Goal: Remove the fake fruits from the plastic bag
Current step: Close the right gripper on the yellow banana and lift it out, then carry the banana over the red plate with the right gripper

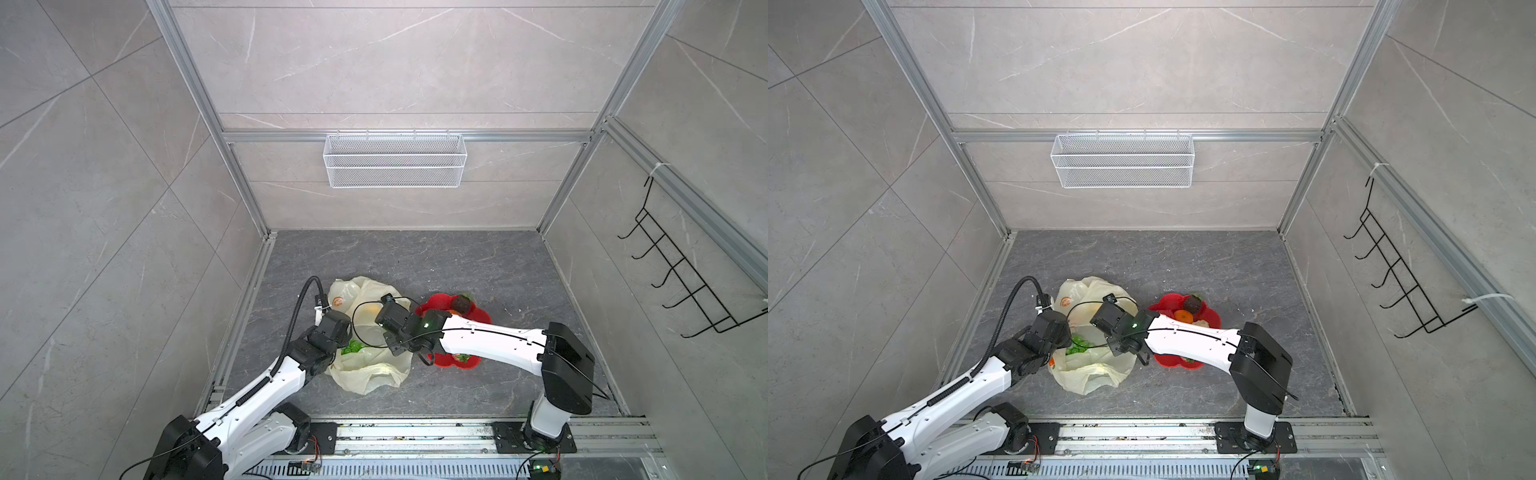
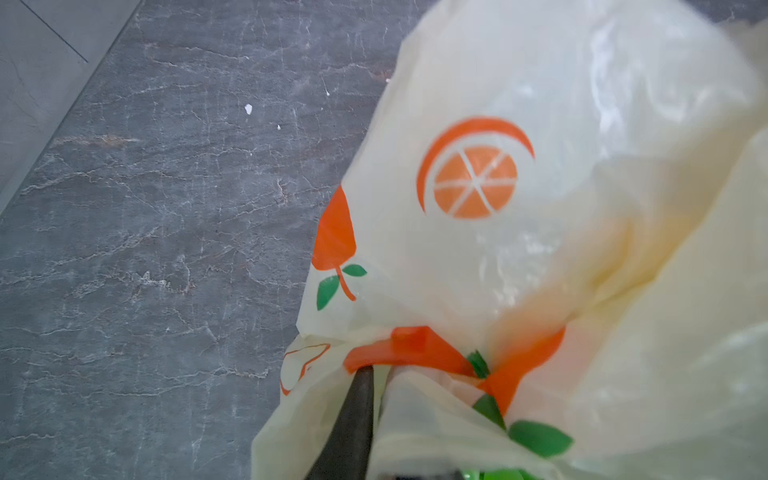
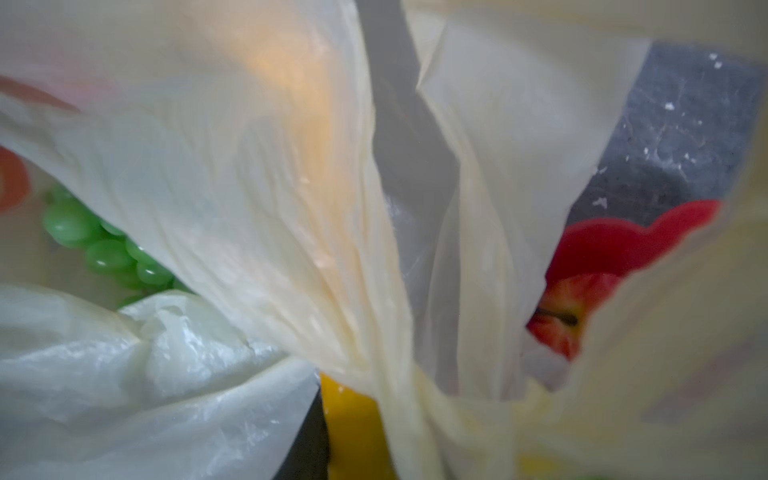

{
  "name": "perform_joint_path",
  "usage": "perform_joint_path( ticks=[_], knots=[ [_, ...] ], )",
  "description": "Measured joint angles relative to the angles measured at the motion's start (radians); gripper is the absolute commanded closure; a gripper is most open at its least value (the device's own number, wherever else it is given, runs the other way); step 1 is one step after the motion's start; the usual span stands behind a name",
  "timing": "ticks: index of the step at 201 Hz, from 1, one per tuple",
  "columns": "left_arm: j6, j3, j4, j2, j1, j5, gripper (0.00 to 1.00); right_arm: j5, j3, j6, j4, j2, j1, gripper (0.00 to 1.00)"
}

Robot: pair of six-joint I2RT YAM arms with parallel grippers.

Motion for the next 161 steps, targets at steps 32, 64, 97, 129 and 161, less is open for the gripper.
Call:
perform_joint_path(
  ticks=[32,64,97,129,161],
  knots=[
    [-0.007,0.004,0.008,-0.037,0.0,0.005,0.86,0.016,-0.052,0.032,-0.014,-0.005,0.001,0.78],
    [0.006,0.004,0.046,-0.108,0.0,0.031,0.86,0.05,-0.059,0.049,-0.037,-0.005,0.001,0.78],
    [0.028,0.004,0.066,-0.14,0.0,0.037,0.87,0.095,-0.058,0.056,-0.052,-0.011,0.001,0.78],
    [0.026,0.006,0.023,-0.13,0.0,-0.011,0.86,0.155,-0.058,0.076,-0.086,-0.035,0.001,0.78],
    [0.003,0.021,-0.035,-0.075,0.0,-0.056,0.87,0.169,-0.074,0.082,-0.087,-0.117,0.001,0.78]
  ],
)
